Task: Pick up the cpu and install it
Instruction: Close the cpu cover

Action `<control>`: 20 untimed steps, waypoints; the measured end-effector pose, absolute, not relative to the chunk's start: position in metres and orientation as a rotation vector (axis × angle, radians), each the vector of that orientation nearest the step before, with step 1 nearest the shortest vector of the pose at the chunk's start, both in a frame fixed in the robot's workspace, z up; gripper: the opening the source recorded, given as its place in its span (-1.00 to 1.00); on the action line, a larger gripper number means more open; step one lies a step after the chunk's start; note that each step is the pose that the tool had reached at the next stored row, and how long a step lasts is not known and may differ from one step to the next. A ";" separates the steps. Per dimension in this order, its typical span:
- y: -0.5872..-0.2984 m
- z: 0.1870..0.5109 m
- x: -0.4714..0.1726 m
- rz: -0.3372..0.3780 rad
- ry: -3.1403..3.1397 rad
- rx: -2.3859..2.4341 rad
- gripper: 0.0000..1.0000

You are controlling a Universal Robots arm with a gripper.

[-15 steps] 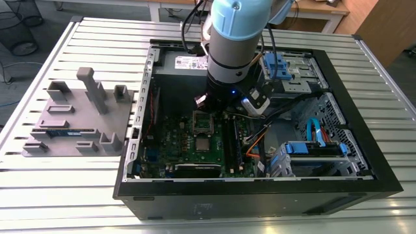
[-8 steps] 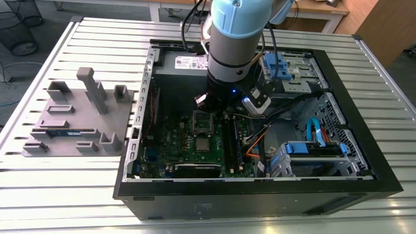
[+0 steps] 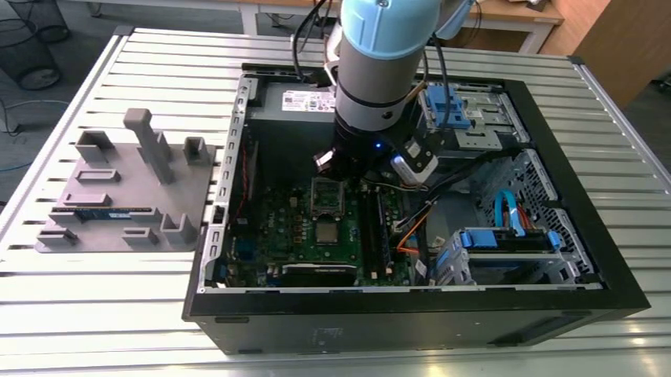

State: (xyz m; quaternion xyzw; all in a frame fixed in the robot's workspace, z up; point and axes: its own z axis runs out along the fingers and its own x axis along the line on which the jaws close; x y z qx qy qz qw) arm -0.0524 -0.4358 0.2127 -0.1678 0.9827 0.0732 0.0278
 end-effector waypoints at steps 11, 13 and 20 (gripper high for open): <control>-0.436 0.213 -0.052 0.230 3.016 -0.644 -0.79; -0.436 0.213 -0.052 0.230 3.013 -0.659 -0.79; -0.436 0.217 -0.052 0.231 3.004 -0.708 -0.79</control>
